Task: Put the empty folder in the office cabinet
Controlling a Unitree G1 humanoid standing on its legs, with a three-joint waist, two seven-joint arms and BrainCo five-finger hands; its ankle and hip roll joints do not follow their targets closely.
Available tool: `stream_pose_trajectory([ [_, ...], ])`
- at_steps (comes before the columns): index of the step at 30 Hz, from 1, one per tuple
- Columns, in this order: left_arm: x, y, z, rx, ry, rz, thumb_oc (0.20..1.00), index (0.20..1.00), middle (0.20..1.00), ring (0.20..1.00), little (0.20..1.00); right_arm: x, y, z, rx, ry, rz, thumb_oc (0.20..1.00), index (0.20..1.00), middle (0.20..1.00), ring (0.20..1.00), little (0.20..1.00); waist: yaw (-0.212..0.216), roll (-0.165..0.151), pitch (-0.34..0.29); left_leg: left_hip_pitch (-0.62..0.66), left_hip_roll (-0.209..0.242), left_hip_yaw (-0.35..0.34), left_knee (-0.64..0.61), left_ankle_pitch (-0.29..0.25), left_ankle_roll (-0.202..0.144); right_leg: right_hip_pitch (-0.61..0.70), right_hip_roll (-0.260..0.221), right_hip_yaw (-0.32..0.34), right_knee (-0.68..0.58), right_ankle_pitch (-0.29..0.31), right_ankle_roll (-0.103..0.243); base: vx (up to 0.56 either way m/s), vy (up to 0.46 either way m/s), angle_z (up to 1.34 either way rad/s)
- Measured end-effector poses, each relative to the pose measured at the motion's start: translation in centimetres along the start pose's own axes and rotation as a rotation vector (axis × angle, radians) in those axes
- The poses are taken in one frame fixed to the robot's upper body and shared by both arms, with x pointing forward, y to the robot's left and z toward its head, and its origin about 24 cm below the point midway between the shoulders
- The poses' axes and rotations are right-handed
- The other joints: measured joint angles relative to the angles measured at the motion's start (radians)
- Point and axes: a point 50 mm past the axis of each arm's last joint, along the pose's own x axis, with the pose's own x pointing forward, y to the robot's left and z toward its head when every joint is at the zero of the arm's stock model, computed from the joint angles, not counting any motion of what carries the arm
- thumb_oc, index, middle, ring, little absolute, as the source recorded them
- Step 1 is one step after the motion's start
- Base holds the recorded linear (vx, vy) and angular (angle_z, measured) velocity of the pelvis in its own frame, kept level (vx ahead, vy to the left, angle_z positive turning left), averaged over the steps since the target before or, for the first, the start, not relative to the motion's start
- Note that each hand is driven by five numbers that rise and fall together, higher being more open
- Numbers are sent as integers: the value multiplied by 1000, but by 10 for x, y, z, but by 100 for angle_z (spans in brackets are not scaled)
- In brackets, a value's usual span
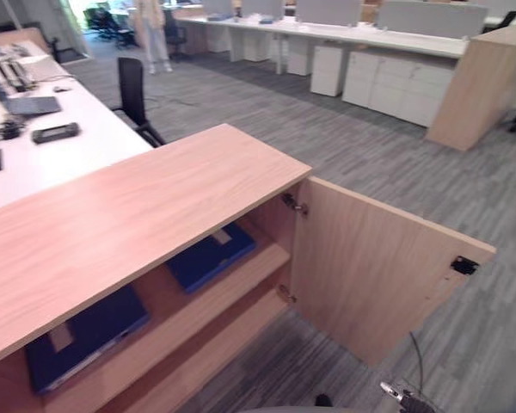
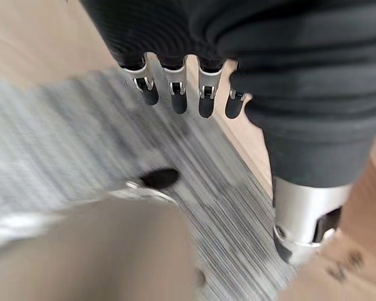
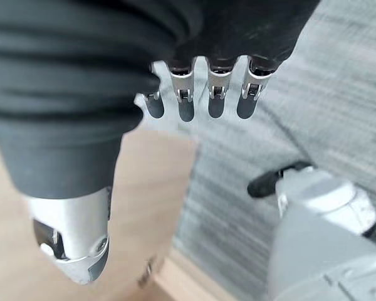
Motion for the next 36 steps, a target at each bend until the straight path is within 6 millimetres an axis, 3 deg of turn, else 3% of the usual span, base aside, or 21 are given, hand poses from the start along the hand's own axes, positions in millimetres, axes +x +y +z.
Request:
stream_pose_trajectory([
  [5, 1, -12, 5, -4, -19, -26, 1000, 1000, 1000, 1000, 1000, -1, -9, 5, 26, -23, -42, 1000, 1000, 1000, 1000, 1000, -12, -5, -4, 12, 24, 6, 7, -3, -11, 36, 32, 1, -57, 24, -22, 33, -148, -7],
  [10, 1, -7, -4, -24, 11, -10, 1000, 1000, 1000, 1000, 1000, -1, -12, 5, 16, -16, -52, 1000, 1000, 1000, 1000, 1000, -21, 22, -13, 11, 64, 20, -2, -20, -29, 29, 75, 8, -57, 21, -47, 39, -194, -10],
  [12, 1, -7, 2, -20, -3, -10, 1000, 1000, 1000, 1000, 1000, -3, -25, -3, 9, 22, -88, 1000, 1000, 1000, 1000, 1000, -23, 30, -16, 0, 90, 19, -2, -27, -45, 24, 95, 3, -56, 17, -53, 35, -197, -3],
  [14, 1, -7, 1, -14, 1, -12, 1000, 1000, 1000, 1000, 1000, -6, -36, 3, 23, -4, -123, 1000, 1000, 1000, 1000, 1000, -27, 30, -19, -5, 102, 19, -1, -23, -44, 16, 110, 5, -56, 13, -69, 27, -89, -4],
  [19, 1, -13, 1, -18, -3, -20, 1000, 1000, 1000, 1000, 1000, -24, -64, 61, 20, -286, -233, 1000, 1000, 1000, 1000, 1000, -58, 46, -22, -4, 129, 14, -1, -17, -52, 19, 142, -1, -57, 11, -87, 37, -91, 1],
  [21, 2, -16, -1, -26, 4, -19, 1000, 1000, 1000, 1000, 1000, -36, -75, 94, -4, -430, -308, 1000, 1000, 1000, 1000, 1000, -62, 68, -20, -9, 135, 12, -2, -22, -56, 19, 147, -2, -57, 5, -96, 24, -86, 3],
  [24, 2, -17, 0, -29, 3, -11, 1000, 1000, 1000, 1000, 1000, -48, -98, 122, -61, -503, -436, 1000, 1000, 1000, 1000, 1000, -55, 109, -14, -28, 144, -5, -1, -24, -54, 12, 154, -19, -57, 2, -100, 26, -79, 13],
  [25, 2, -24, 3, -31, -4, -29, 1000, 1000, 1000, 1000, 1000, -59, -103, 148, -78, -595, -483, 1000, 1000, 1000, 1000, 1000, -53, 124, -11, -25, 146, -9, 8, -24, -54, 18, 157, -29, -57, -2, -106, 8, -53, 16],
  [27, 2, -31, 7, -31, -21, -46, 1000, 1000, 1000, 1000, 1000, -72, -93, 178, -97, -732, -481, 1000, 1000, 1000, 1000, 1000, -47, 129, -5, -26, 147, -20, 8, -23, -54, 25, 156, -36, -57, -6, -112, -2, -31, 17],
  [36, 2, -26, 5, -23, -14, -33, 1000, 1000, 1000, 1000, 1000, -73, -89, 184, -134, -757, -480, 1000, 1000, 1000, 1000, 1000, -25, 130, 4, -19, 142, -42, 8, -17, -64, 38, 151, -57, -57, -13, -113, -6, -2, 7],
])
